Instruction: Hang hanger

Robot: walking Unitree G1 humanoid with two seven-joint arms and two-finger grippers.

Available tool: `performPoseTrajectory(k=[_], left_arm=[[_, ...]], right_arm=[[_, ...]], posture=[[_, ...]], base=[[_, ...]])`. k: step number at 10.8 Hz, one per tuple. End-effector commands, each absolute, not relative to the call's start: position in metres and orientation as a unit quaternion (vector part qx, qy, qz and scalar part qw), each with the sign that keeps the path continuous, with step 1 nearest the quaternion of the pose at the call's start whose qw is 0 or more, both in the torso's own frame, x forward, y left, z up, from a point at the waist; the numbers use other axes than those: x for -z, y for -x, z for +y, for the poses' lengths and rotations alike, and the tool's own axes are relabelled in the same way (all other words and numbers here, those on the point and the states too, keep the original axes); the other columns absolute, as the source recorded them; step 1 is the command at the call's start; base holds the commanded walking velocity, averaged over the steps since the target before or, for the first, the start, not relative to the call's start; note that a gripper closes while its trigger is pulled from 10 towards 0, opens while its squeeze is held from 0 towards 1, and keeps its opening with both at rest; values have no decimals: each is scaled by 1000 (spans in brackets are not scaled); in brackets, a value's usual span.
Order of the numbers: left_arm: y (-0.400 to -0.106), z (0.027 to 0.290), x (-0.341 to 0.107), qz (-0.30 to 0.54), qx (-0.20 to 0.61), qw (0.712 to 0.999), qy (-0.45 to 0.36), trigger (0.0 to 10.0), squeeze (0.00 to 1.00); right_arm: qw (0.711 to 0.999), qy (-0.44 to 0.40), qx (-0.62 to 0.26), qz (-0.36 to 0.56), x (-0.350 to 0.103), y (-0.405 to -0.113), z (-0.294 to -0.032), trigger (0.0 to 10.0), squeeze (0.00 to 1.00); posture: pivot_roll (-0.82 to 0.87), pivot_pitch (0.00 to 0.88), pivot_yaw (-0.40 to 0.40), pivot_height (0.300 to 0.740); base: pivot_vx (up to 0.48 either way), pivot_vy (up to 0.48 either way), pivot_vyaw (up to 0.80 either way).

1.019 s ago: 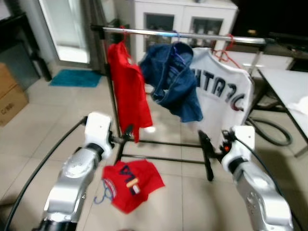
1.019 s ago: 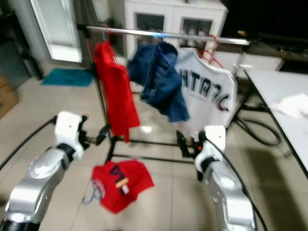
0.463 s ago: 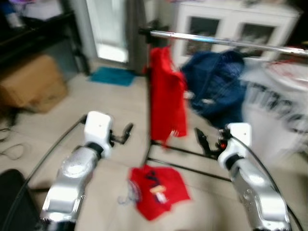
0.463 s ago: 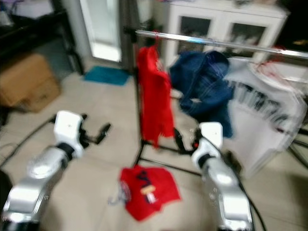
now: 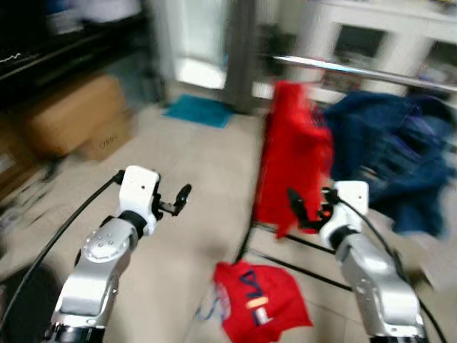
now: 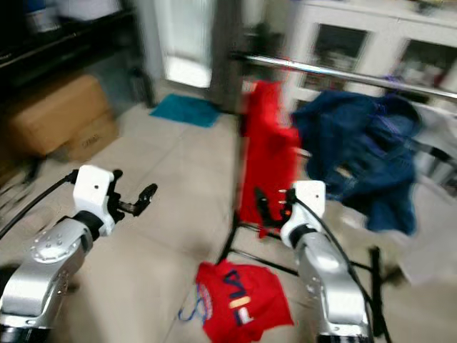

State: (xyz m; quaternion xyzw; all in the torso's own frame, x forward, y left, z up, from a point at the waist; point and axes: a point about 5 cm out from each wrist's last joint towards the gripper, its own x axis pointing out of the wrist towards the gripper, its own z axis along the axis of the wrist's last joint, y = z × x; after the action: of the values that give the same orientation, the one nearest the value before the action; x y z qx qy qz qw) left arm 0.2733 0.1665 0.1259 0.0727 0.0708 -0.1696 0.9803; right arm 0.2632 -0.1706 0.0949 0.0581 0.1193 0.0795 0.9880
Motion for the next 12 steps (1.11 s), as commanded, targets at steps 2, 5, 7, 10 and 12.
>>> performPoseTrajectory(k=[2,5,7,10,12], left_arm=[[-273,155,-126,69,192,976,-71,10000,0],[-269,147,-123,74,230,967,-76,10000,0],[-268,146,-120,77,233,967,-75,10000,0],[-267,144,-120,75,250,961,-85,10000,0],[-266,142,-119,70,263,959,-81,10000,0]], right_arm=[[991,-45,-58,108,-100,-264,-182,10000,1000],[992,-39,-49,106,-102,-265,-188,10000,1000],[993,-36,-48,105,-103,-266,-190,10000,1000],[993,-33,-48,100,-109,-269,-193,10000,1000],[994,-29,-52,92,-121,-278,-193,10000,1000]], posture=[[-6,22,3,740],[-12,17,-1,740],[-15,16,-2,740],[-21,19,-4,740],[-23,18,-10,740]], base=[[375,0,0],[123,0,0],[0,0,0],[0,0,0],[0,0,0]])
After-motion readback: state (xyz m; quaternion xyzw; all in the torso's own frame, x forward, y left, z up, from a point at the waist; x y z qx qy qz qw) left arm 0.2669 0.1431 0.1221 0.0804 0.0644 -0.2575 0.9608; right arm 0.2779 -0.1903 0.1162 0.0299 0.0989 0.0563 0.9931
